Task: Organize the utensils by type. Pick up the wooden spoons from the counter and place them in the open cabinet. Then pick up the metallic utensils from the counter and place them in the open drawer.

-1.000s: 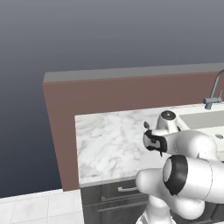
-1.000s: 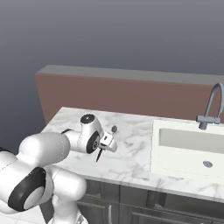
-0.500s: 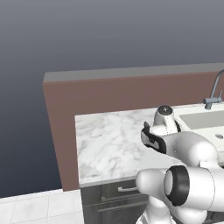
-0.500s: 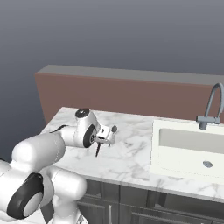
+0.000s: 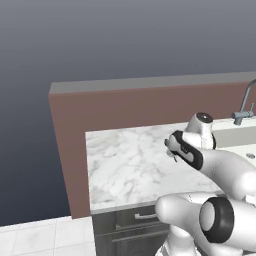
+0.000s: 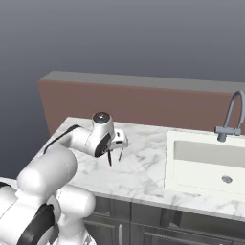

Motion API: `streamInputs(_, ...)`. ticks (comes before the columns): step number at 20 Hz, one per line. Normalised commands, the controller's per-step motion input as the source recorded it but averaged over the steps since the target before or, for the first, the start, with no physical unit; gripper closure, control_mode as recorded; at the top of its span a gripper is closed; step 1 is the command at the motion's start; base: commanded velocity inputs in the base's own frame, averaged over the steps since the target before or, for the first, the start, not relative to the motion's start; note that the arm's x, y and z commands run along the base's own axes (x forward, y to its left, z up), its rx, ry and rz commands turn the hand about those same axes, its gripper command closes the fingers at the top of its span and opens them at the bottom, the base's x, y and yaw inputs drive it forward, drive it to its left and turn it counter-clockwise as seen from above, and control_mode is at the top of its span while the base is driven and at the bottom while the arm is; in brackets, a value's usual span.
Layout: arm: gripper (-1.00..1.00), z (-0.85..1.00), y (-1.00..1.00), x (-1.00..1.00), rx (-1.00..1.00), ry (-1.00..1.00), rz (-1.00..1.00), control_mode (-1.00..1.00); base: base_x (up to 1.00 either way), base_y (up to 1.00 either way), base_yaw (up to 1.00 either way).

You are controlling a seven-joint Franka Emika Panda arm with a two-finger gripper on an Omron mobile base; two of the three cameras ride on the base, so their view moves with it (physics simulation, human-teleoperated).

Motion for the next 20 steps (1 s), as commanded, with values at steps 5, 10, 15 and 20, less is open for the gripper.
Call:
streamInputs(5,1.00,0.12,0.00,-0.17,-0.14,0.00,0.47,-1.00,0.00,0.00,0.00)
streamInputs(10,1.00,0.01,0.04,-0.02,-0.17,0.04,0.01,-1.00,0.00,0.00,0.00)
streamInputs(15,1.00,0.00,0.01,0.00,-0.01,0.00,0.00,-1.00,0.00,0.00,0.00)
streamInputs(20,1.00,0.00,0.00,0.00,0.00,0.00,0.00,-1.00,0.00,0.00,0.00)
